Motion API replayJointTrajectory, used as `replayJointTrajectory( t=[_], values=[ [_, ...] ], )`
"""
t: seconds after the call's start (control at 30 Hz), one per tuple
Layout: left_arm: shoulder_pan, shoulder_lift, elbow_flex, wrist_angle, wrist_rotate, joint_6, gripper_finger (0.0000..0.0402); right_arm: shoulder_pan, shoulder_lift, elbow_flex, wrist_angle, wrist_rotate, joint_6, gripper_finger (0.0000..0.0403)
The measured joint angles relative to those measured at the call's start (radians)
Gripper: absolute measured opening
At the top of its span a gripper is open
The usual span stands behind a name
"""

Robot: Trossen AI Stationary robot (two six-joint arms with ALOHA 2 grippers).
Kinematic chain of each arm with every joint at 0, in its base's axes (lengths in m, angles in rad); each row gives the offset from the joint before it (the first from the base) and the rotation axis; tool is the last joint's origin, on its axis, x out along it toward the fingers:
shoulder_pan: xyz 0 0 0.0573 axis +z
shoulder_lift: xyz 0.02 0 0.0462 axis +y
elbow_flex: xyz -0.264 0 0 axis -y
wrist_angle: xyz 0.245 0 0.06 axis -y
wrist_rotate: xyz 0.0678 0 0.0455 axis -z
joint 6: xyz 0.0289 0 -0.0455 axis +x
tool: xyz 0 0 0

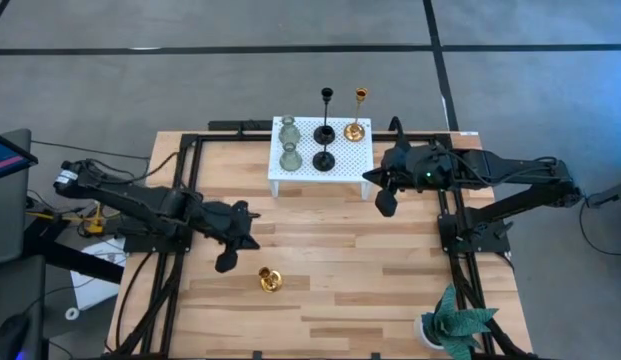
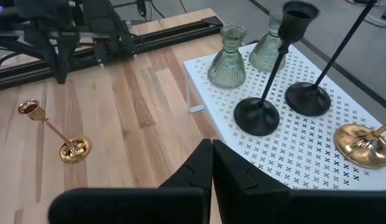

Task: Pick & Place candle stick holders
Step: Align the golden candle holder with the golden candle holder on the shelf

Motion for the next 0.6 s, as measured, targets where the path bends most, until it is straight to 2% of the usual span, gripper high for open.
replayJointTrajectory(
  t=[0.27, 0.47, 0.6],
  values=[
    [-0.077, 0.037, -0.018, 0.017, -0.027, -0.07, 0.0004, 0.0, 0.0, 0.0, 0.0, -0.001, 0.0, 0.0],
    [-0.139, 0.034, -0.173, 0.041, -0.074, -0.215, 0.0004, 0.003, 0.0, 0.0, 0.0, -0.006, 0.0, 0.0],
    [-0.172, 0.033, -0.281, 0.217, -0.127, -0.259, 0.0004, 0.003, 0.0, 0.0, 0.0, -0.006, 0.0, 0.0]
  ],
)
